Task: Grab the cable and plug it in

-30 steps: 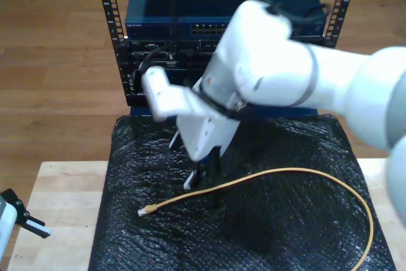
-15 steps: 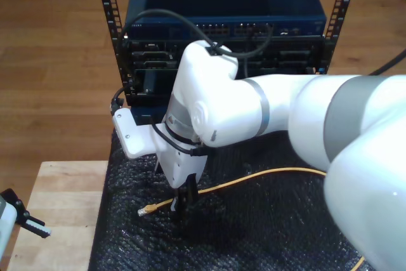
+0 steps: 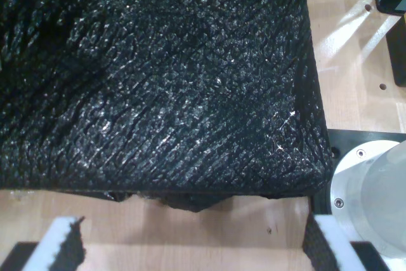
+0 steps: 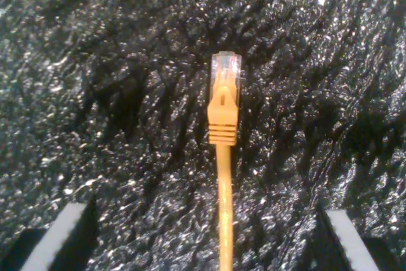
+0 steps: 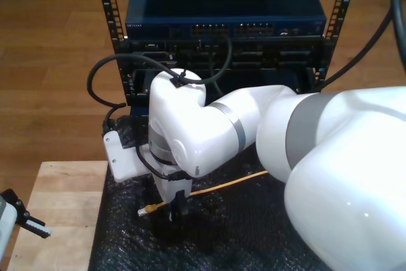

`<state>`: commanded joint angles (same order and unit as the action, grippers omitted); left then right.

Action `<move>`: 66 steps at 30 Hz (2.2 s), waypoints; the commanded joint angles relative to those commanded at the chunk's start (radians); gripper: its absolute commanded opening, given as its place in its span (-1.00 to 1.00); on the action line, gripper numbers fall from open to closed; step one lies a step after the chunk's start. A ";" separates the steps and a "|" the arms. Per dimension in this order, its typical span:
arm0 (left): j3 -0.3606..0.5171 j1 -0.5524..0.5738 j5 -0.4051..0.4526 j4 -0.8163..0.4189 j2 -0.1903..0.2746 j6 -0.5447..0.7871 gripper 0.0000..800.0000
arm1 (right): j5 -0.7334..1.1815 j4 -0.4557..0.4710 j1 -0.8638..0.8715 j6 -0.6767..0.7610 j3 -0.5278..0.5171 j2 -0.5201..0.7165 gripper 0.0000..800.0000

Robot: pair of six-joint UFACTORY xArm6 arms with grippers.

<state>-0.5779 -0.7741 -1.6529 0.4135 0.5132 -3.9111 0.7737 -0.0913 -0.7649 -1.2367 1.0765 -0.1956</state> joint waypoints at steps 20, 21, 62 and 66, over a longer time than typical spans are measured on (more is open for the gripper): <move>0.000 0.000 -0.002 0.000 0.000 0.002 1.00 | -0.051 0.120 -0.058 0.110 -0.035 -0.028 0.98; 0.000 0.000 -0.002 0.000 0.000 0.002 1.00 | -0.052 0.120 -0.058 0.118 -0.035 -0.028 0.98; 0.000 0.000 -0.003 0.000 0.000 0.002 1.00 | -0.143 0.140 -0.052 0.132 -0.054 -0.032 -0.10; 0.000 0.000 -0.003 0.000 0.000 0.002 1.00 | -0.143 0.140 -0.052 0.132 -0.054 -0.032 -0.10</move>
<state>-0.5779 -0.7741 -1.6560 0.4135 0.5132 -3.9095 0.6310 0.0483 -0.8170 -1.1047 1.0228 -0.2279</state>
